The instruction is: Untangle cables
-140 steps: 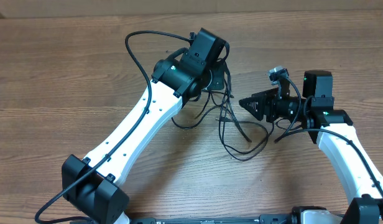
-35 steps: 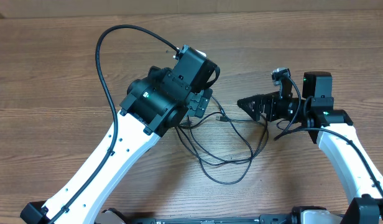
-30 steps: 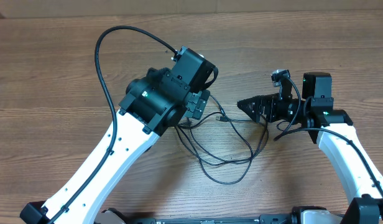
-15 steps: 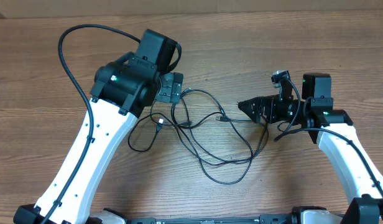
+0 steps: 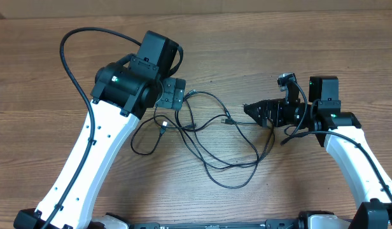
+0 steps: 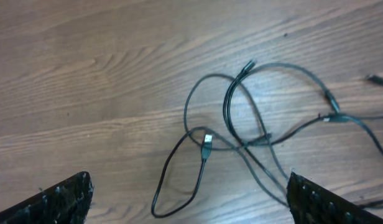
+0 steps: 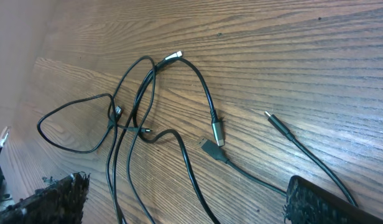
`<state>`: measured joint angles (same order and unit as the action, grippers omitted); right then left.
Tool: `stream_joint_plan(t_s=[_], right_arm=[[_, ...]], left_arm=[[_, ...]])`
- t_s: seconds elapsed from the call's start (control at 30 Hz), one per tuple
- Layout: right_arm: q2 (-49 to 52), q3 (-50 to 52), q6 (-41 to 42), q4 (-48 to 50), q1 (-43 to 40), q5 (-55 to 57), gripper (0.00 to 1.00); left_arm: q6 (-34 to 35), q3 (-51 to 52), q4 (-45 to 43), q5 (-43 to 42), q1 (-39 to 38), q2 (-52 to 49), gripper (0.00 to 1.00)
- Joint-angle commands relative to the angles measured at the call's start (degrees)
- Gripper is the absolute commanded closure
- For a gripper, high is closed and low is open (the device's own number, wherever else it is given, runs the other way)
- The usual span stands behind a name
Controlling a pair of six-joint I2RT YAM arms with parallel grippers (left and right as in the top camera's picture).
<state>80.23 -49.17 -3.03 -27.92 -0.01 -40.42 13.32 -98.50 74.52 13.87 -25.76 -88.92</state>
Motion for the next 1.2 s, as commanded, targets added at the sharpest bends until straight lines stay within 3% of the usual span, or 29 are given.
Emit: stream_joint_plan(t_s=[0.0, 1.17], right_arm=[[0.0, -0.5, -0.4, 0.0, 0.0, 0.1, 0.0], [-0.1, -0.5, -4.2, -2.3, 0.4, 0.7, 0.0]], left_arm=[[-0.5, -0.6, 0.2, -0.4, 0.2, -0.6, 0.0], [-0.5, -0.6, 0.6, -0.2, 0.2, -2.5, 0.0]])
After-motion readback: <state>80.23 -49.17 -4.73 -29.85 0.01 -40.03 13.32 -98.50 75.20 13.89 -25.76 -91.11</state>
